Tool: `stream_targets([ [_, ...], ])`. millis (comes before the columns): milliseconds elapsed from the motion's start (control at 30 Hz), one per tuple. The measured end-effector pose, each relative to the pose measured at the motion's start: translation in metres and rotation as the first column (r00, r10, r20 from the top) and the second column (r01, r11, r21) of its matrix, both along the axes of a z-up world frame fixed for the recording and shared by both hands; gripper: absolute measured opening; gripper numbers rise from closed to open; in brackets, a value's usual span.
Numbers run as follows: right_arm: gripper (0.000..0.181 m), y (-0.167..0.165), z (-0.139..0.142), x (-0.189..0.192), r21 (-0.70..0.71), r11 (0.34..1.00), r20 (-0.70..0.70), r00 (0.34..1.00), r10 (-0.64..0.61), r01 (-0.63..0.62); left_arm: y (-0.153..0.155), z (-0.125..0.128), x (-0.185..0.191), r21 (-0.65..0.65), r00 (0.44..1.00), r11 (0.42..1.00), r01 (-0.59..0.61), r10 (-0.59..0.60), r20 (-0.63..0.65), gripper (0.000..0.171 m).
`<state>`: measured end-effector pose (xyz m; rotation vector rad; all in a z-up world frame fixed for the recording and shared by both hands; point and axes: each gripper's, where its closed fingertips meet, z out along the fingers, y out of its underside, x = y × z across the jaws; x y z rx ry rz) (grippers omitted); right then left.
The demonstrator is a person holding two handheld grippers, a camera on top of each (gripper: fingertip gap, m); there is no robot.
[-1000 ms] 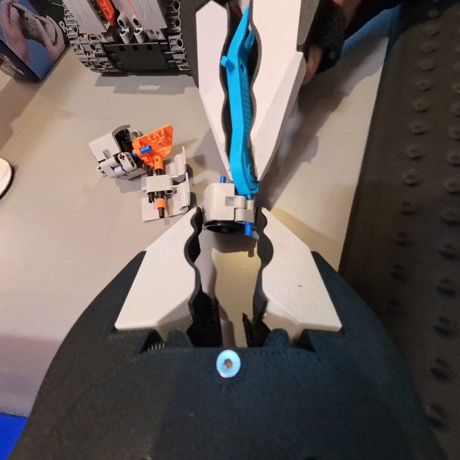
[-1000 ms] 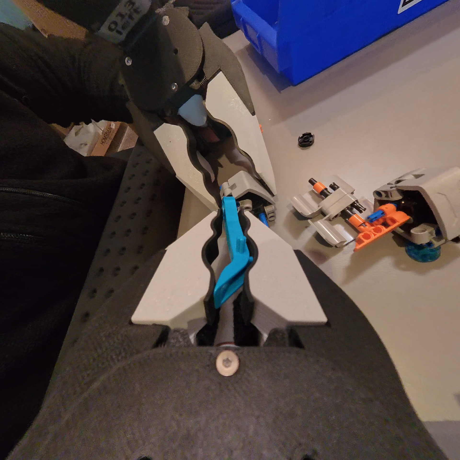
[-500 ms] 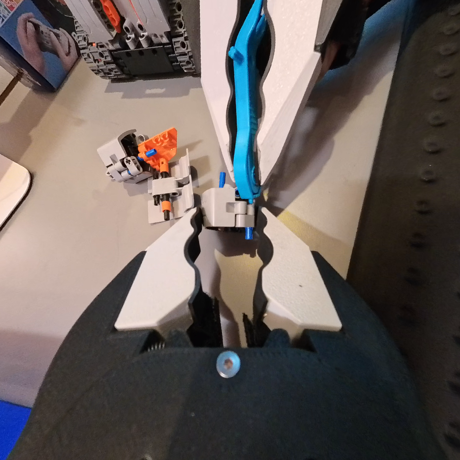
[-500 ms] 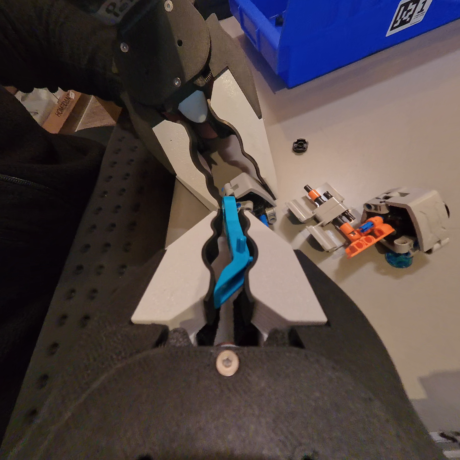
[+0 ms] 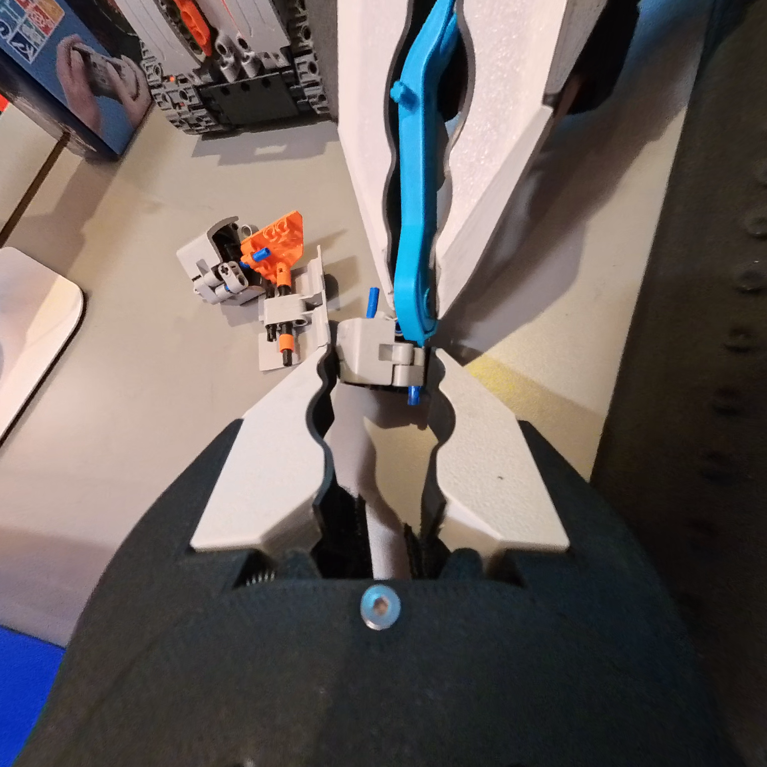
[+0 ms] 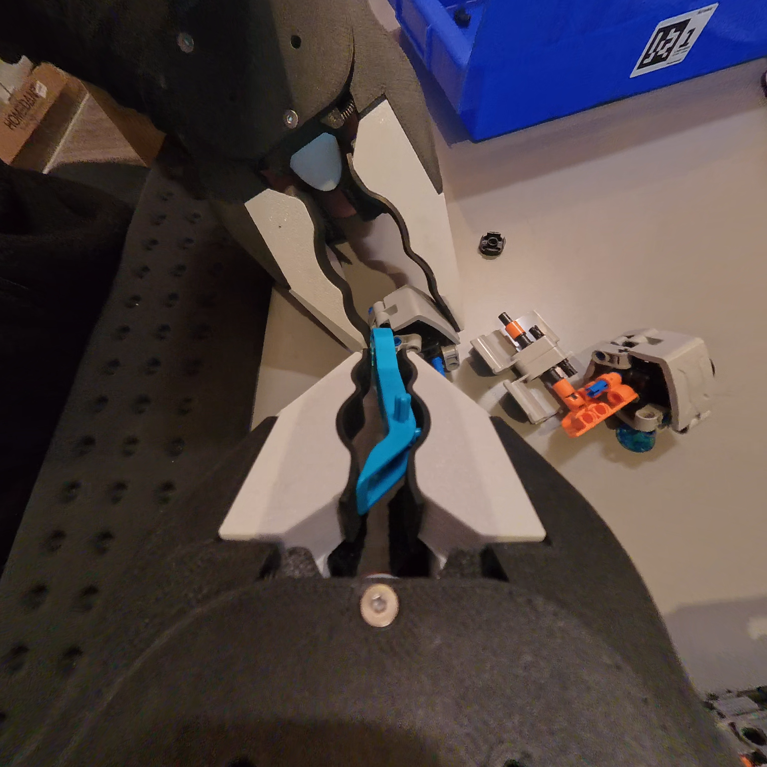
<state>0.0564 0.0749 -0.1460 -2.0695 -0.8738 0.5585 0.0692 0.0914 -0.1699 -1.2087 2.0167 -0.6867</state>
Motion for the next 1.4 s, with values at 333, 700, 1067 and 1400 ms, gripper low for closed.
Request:
stream_targets([
  [333,0.01,0.005,-0.002,-0.005,0.075,0.997,0.198,0.98,0.015,-0.03,0.004,0.001,0.002,0.042,1.0,0.999,-0.02,0.019,0.013,0.041],
  [700,0.011,0.013,0.0,-0.004,0.142,0.989,0.324,0.946,0.0,-0.048,0.01,0.001,0.004,0.073,0.998,0.996,-0.053,0.052,0.023,0.042],
  [1067,0.012,-0.03,-0.015,0.013,-0.234,0.969,0.145,0.983,0.113,-0.077,0.008,0.006,0.002,-0.105,0.999,0.993,-0.052,0.053,0.005,0.042],
  [1400,0.023,-0.003,0.014,0.006,0.075,0.99,0.323,0.942,0.093,-0.123,0.01,0.01,-0.009,-0.152,0.999,0.988,-0.041,0.038,-0.024,0.067],
])
